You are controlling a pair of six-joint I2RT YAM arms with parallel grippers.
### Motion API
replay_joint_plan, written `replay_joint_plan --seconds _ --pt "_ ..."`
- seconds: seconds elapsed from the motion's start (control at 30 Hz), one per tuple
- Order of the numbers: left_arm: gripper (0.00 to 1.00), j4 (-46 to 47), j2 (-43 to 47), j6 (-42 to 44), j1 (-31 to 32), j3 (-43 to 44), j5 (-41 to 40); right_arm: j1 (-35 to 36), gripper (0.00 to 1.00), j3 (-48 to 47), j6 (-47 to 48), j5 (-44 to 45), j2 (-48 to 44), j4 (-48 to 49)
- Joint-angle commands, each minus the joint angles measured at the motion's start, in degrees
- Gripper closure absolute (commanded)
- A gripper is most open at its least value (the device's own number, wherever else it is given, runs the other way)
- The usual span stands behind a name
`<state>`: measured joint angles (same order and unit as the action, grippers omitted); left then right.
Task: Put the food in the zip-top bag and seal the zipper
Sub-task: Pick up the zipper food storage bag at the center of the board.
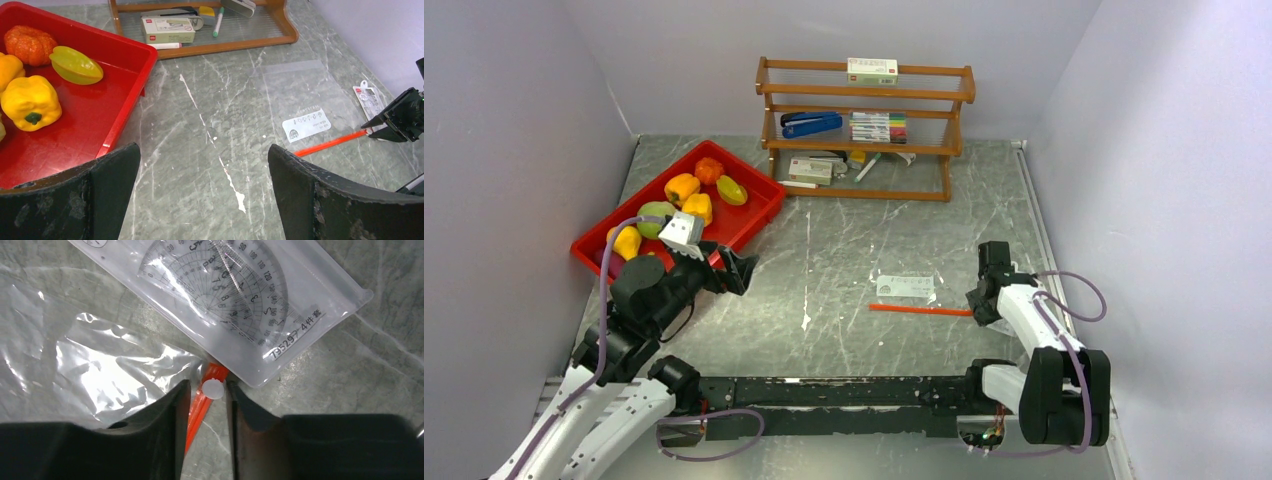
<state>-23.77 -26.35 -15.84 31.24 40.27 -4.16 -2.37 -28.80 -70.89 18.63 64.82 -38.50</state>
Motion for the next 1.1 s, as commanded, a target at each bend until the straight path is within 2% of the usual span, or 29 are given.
replay_joint_plan --seconds 0.0,0.13,0.37,0.5,0.63,0.8,1.07 --pt "0.01 1.22 0.33 0.42 0.31 -0.5 0.87 -0.53 0.73 3.45 -0.7 -1.15 1.59 2.05" --pt "0.01 2.3 0.33 0.67 0.31 -0.77 1.84 -0.55 0.88 4.59 -0.28 -0.8 -1.16 3.5" --pt "0.02 4.68 -0.97 1.44 0.22 -2.0 4.3 -0.53 0.96 4.11 3.61 -1.59 -3.12 5.48" --pt "0.04 8.17 -3.0 6.71 0.22 -3.06 10.58 -0.46 0.96 3.57 8.61 -5.31 -6.23 7.75" --pt "0.14 11.88 -6.23 16.16 0.31 -3.62 25.1 -0.38 0.96 2.52 14.01 -9.65 -8.12 10.04" --pt "0.16 17.42 -13.51 19.83 0.33 -3.29 32.92 0.98 0.96 1.58 23.63 -19.05 -10.01 16.5" --pt "0.18 21.09 -22.09 18.88 2.06 2.92 34.23 5.19 0.95 -3.67 21.58 -24.6 -12.5 15.06"
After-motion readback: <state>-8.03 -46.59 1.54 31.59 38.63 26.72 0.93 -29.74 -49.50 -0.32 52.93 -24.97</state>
